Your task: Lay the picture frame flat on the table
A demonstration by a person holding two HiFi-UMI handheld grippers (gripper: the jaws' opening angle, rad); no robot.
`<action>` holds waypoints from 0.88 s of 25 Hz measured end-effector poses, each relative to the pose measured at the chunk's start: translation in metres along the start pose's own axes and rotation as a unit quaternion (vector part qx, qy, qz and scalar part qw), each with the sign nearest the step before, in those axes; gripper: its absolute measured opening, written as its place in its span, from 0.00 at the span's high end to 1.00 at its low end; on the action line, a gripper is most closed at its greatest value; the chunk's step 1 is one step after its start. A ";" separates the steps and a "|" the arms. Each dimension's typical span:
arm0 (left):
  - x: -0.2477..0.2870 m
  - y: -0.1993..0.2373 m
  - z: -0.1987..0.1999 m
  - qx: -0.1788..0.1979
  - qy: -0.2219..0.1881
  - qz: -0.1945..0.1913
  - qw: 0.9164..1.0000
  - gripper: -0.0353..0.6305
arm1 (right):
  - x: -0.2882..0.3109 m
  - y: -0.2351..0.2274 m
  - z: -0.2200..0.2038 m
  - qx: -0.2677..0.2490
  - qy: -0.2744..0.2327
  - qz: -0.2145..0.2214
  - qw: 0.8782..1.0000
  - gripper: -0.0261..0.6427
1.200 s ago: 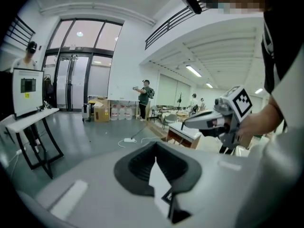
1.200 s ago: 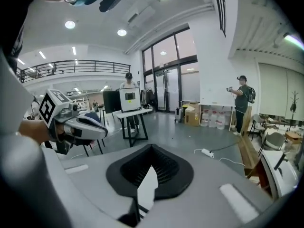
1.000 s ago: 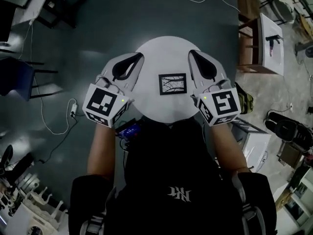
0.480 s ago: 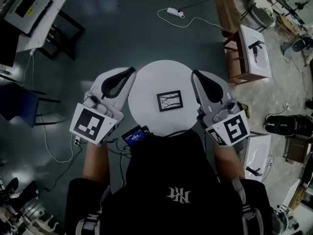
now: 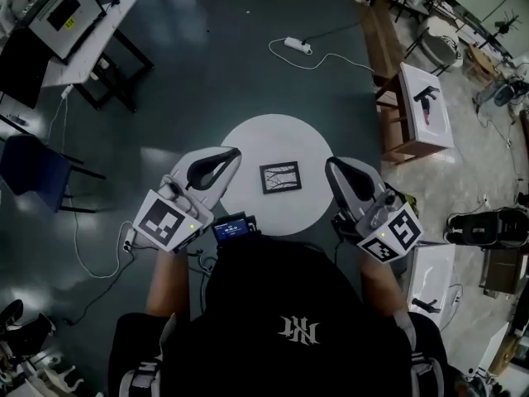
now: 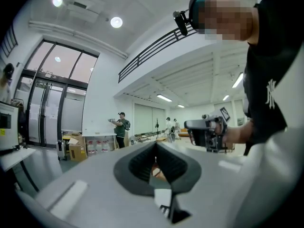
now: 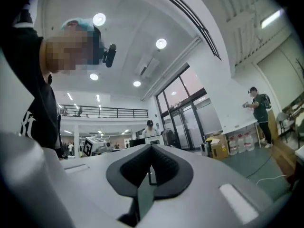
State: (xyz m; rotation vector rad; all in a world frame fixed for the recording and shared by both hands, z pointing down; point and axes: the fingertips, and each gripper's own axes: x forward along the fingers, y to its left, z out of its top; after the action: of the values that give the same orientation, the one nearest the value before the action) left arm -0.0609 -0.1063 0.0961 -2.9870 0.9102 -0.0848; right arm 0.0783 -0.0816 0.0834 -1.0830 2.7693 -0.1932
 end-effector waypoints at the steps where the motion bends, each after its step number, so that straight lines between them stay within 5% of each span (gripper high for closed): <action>1: -0.004 -0.010 0.004 -0.002 -0.006 0.001 1.000 0.94 | -0.007 0.008 -0.001 0.007 0.000 0.011 1.000 0.96; 5: -0.014 -0.060 0.000 -0.020 -0.001 0.010 1.000 0.94 | -0.047 0.042 -0.007 0.009 0.012 0.054 0.998 0.96; 11: -0.023 -0.163 -0.021 -0.047 0.018 -0.031 0.998 0.94 | -0.125 0.095 -0.022 0.020 0.017 0.099 0.995 0.96; 22: -0.041 -0.329 -0.073 -0.063 0.080 -0.092 0.991 0.94 | -0.261 0.148 -0.061 0.068 -0.008 0.073 0.995 0.96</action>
State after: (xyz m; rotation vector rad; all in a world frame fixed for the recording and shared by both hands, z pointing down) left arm 0.0839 0.1895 0.1777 -3.2146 0.6723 -0.2852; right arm 0.1578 0.2082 0.1434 -0.8420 2.7607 -0.3475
